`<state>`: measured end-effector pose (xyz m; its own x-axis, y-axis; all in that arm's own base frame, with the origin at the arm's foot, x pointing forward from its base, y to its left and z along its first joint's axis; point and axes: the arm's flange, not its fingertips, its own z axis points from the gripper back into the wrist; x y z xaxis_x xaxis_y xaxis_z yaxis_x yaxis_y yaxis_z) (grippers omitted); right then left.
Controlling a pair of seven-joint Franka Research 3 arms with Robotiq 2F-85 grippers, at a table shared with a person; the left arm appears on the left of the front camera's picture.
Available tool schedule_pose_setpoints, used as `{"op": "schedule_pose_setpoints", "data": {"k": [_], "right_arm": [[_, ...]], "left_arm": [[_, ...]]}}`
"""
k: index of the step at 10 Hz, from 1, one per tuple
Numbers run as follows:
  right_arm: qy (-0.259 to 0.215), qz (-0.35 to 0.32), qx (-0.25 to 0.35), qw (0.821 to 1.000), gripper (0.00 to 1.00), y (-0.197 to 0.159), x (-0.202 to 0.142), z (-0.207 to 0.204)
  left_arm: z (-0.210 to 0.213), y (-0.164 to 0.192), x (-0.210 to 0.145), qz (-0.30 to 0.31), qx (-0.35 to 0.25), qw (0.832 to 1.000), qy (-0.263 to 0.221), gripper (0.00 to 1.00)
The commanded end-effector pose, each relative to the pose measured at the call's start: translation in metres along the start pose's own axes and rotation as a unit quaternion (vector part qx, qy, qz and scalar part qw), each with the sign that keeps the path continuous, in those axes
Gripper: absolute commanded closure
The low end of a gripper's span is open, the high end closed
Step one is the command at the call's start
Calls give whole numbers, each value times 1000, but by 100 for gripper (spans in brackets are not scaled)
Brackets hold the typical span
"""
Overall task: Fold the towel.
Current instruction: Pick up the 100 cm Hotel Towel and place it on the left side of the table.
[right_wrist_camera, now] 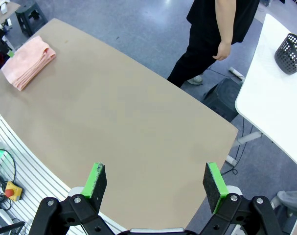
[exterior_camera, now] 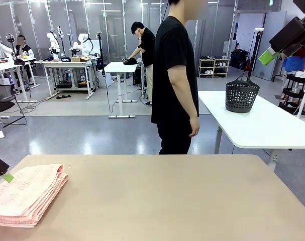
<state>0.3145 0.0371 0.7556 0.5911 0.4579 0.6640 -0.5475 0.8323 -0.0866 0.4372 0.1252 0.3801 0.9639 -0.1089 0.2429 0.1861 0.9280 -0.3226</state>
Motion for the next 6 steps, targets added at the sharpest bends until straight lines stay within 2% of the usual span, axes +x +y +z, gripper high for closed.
{"op": "schedule_pose_setpoints", "data": {"k": [1, 6], "right_arm": [[0, -2, -1, 1000, 0, 0, 1, 0], [0, -2, -1, 1000, 0, 0, 1, 0]], "left_arm": [[4, 6, 5, 4, 5, 1000, -4, 0], [4, 6, 5, 4, 5, 1000, -4, 0]]}}
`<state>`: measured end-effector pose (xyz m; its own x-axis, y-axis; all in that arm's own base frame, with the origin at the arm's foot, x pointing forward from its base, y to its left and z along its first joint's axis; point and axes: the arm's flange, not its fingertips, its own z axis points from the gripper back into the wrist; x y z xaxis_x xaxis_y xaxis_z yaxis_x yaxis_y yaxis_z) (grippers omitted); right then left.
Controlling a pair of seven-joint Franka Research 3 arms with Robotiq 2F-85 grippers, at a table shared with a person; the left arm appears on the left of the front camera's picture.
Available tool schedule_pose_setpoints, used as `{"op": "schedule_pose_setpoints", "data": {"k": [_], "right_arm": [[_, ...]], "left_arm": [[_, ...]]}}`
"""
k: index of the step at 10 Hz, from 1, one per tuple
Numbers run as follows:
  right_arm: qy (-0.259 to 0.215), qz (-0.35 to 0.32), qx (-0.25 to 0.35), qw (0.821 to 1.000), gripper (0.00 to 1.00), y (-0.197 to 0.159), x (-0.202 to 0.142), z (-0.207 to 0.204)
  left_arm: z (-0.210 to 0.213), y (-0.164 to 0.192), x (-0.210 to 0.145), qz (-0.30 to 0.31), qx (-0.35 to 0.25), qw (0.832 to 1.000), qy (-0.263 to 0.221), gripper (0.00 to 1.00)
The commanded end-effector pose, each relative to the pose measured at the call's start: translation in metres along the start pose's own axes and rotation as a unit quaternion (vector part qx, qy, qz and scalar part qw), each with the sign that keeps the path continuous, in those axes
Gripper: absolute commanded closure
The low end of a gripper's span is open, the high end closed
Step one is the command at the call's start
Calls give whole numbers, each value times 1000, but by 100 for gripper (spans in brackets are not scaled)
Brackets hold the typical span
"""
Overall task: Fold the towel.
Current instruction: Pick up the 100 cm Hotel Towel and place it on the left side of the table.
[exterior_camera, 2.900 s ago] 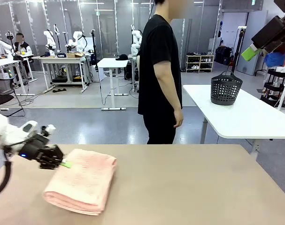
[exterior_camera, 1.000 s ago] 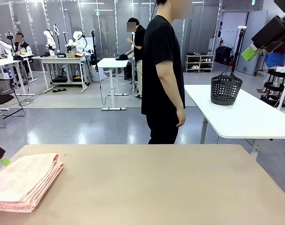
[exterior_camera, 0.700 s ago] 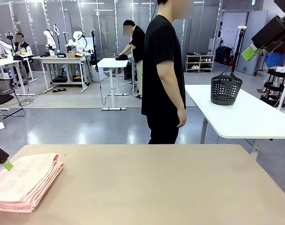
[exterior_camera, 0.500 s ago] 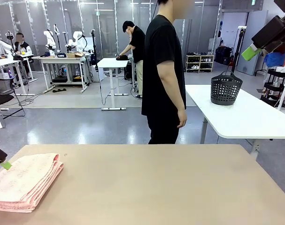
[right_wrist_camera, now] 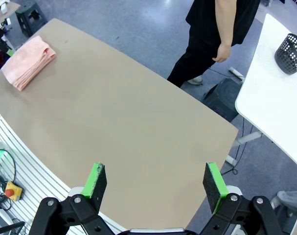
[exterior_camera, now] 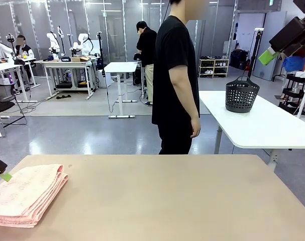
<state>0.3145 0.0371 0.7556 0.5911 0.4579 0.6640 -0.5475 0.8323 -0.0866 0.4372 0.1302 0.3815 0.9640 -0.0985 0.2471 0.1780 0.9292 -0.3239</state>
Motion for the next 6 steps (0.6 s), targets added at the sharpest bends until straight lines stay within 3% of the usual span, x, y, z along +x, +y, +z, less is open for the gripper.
{"op": "schedule_pose_setpoints", "data": {"k": [1, 6], "right_arm": [[0, -2, -1, 1000, 0, 0, 1, 0], [0, -2, -1, 1000, 0, 0, 1, 0]], "left_arm": [[0, 2, 5, 0, 5, 1000, 0, 0], [0, 2, 5, 0, 5, 1000, 0, 0]]}}
